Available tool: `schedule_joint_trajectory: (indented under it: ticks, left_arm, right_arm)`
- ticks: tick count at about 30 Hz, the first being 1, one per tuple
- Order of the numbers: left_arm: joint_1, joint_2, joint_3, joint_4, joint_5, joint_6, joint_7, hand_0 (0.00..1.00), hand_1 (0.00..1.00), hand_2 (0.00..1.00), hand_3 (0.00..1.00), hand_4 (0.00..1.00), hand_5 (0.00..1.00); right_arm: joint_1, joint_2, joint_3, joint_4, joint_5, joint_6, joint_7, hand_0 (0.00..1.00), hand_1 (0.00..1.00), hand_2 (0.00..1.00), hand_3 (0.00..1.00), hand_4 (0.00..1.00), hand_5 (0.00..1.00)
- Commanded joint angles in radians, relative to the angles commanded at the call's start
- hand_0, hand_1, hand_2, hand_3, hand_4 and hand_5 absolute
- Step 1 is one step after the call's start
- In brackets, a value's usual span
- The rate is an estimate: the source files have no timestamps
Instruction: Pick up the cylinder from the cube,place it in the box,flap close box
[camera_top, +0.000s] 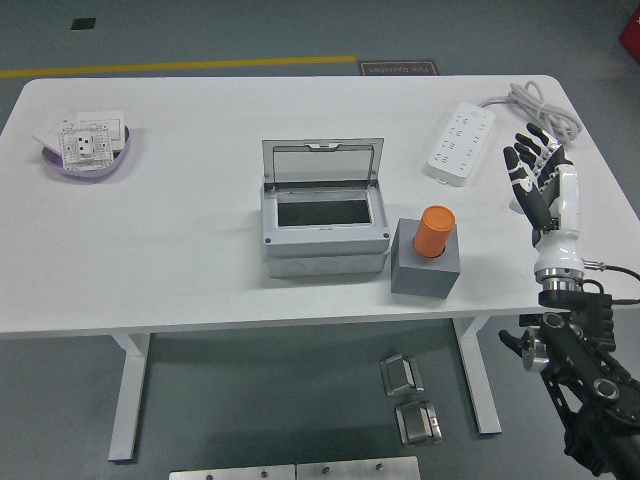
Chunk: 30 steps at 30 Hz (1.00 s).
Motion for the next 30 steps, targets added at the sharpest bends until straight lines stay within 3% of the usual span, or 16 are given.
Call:
schedule_joint_trajectory:
  ticks: [30]
  left_arm:
    - [-0.004,0.004,-0.021,0.0,0.024,-0.002,-0.002,0.63,0.581,0.54,0.589,0.48,0.044]
  right_arm:
    - [-0.001,-0.006,0.007,-0.01,0.012,-0.005,0.011,0.778,0.765,0.76,0.798,0.927,0.55]
